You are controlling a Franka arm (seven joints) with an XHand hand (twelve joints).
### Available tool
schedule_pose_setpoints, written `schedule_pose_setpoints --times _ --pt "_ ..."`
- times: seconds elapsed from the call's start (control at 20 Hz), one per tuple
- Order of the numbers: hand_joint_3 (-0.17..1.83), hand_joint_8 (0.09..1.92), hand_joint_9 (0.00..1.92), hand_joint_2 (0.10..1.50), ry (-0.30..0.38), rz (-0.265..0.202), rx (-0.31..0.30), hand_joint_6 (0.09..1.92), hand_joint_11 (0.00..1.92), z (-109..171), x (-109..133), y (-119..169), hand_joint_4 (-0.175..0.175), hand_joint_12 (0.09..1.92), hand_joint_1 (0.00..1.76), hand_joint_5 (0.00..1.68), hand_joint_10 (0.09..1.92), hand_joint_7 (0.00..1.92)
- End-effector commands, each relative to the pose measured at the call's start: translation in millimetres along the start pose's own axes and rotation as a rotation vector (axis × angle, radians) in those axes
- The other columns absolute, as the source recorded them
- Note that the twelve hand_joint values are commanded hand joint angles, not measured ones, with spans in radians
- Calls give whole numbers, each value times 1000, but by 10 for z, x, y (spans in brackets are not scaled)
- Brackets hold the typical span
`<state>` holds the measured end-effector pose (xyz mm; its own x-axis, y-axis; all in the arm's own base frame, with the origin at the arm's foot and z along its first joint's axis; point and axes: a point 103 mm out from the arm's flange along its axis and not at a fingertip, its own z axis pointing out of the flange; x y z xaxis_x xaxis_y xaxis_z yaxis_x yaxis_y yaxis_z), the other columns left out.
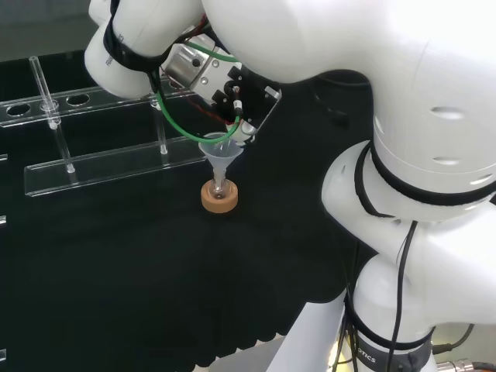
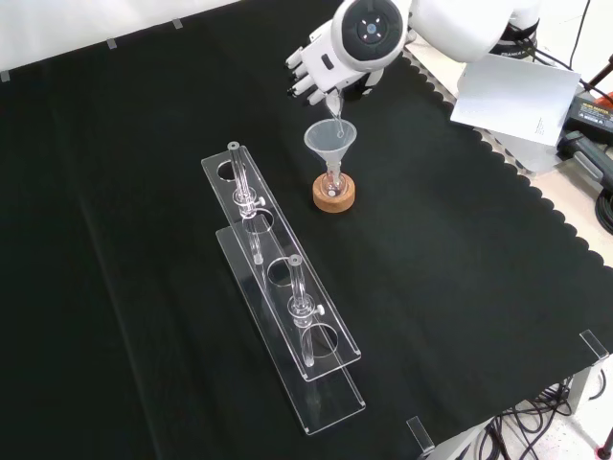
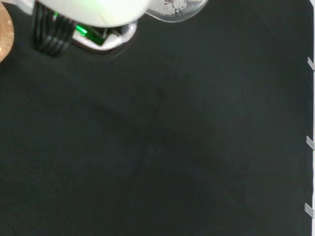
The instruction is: Pour all the NaCl from the weighing funnel into the round-bottom flask.
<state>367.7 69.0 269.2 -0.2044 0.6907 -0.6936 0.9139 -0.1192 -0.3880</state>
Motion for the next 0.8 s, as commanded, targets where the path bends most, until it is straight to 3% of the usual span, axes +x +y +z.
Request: schedule_pose_setpoints --times 0.05,0.8 --pt "786 669 927 614 4 44 17 834 832 5 -183 25 101 1022 1135 1216 328 583" --pt "787 669 924 614 -45 41 3 837 832 28 -181 45 103 1020 1134 1215 328 583"
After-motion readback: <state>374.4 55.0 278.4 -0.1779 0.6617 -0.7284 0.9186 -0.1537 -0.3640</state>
